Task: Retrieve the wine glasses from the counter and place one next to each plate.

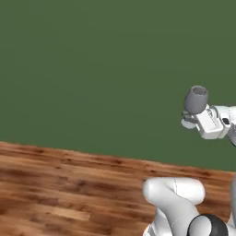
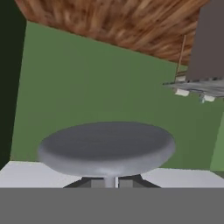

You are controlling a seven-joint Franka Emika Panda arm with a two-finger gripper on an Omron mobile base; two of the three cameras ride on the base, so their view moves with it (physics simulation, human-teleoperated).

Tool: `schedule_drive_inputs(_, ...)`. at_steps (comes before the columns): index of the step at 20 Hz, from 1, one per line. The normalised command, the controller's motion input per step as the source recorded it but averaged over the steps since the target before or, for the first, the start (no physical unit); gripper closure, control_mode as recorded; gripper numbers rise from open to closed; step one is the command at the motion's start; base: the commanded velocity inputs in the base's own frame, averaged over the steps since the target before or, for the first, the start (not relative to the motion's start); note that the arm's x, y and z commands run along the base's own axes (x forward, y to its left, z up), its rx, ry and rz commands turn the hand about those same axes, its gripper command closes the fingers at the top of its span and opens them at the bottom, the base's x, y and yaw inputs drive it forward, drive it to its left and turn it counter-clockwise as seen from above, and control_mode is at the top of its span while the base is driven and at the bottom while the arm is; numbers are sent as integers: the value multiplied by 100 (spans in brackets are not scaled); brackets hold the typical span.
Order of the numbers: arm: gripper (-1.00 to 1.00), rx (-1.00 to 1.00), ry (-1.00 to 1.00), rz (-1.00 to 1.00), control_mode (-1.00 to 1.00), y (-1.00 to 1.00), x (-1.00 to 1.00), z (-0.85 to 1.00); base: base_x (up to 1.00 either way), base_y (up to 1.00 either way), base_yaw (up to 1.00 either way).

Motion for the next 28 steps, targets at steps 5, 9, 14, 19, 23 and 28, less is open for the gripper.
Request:
schedule_drive_inputs(5,100,0,0,0,100,0,0,0,3,19,93)
schedule_drive_inputs(9,100,0,0,0,100,0,0,0,38,0,96)
schedule_drive_inputs(14,100,0,0,0,100,0,0,0,83,-11,83)
schedule_drive_inputs(19,100,0,0,0,100,0,0,0,100,-28,59)
schedule_drive_inputs(23,100,0,0,0,100,0,0,0,100,-2,35)
schedule_drive_inputs(28,100,0,0,0,100,0,0,0,100,3,18)
